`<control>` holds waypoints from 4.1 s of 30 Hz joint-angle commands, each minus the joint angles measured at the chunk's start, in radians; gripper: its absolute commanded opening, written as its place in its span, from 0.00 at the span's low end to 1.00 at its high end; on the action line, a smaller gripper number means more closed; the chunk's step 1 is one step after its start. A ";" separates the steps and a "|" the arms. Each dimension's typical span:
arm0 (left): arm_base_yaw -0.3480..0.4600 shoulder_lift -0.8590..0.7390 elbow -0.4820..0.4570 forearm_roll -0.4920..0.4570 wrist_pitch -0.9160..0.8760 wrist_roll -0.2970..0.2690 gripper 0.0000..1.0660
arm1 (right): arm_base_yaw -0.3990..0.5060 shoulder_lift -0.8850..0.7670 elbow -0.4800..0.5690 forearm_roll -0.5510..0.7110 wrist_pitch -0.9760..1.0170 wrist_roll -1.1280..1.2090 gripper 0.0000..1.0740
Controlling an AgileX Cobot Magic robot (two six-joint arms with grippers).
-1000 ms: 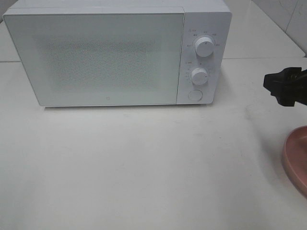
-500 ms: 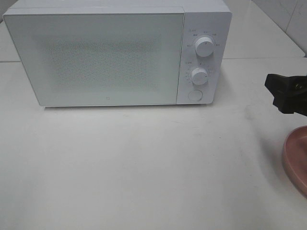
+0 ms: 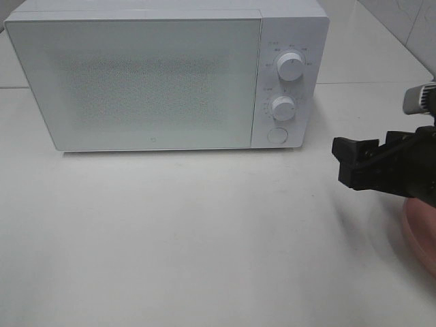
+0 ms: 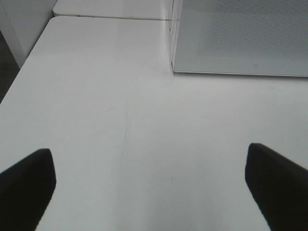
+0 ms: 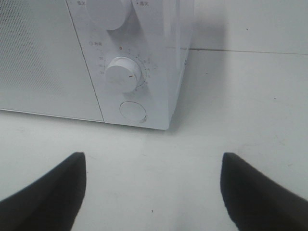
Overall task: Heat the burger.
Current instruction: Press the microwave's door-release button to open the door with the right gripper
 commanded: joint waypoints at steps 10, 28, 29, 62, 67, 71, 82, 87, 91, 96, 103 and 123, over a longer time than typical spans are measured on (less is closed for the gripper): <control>-0.006 -0.017 0.003 -0.008 -0.014 0.002 0.94 | 0.322 0.181 0.001 0.438 -0.355 -0.164 0.70; -0.006 -0.017 0.003 -0.008 -0.014 0.002 0.94 | 0.483 0.345 -0.144 0.651 -0.393 -0.194 0.70; -0.006 -0.017 0.003 -0.008 -0.014 0.002 0.94 | 0.483 0.354 -0.150 0.651 -0.394 -0.194 0.70; -0.006 -0.017 0.003 -0.007 -0.014 0.002 0.94 | 0.483 0.457 -0.154 0.649 -0.445 0.538 0.39; -0.006 -0.017 0.003 -0.007 -0.014 0.002 0.94 | 0.483 0.457 -0.154 0.649 -0.436 0.770 0.28; -0.006 -0.017 0.003 -0.007 -0.014 0.002 0.94 | 0.483 0.457 -0.154 0.648 -0.426 1.023 0.20; -0.006 -0.017 0.003 -0.007 -0.014 0.002 0.94 | 0.483 0.457 -0.154 0.648 -0.421 1.409 0.01; -0.006 -0.017 0.003 -0.007 -0.014 0.002 0.94 | 0.480 0.457 -0.154 0.650 -0.421 1.410 0.00; -0.006 -0.017 0.003 -0.007 -0.014 0.002 0.94 | 0.441 0.470 -0.177 0.638 -0.392 1.388 0.00; -0.006 -0.017 0.003 -0.007 -0.014 0.002 0.94 | 0.391 0.518 -0.225 0.551 -0.383 1.386 0.00; -0.006 -0.017 0.003 -0.007 -0.014 0.002 0.94 | 0.344 0.581 -0.293 0.533 -0.354 1.389 0.00; -0.006 -0.017 0.003 -0.007 -0.014 0.002 0.94 | 0.258 0.712 -0.476 0.455 -0.283 1.389 0.00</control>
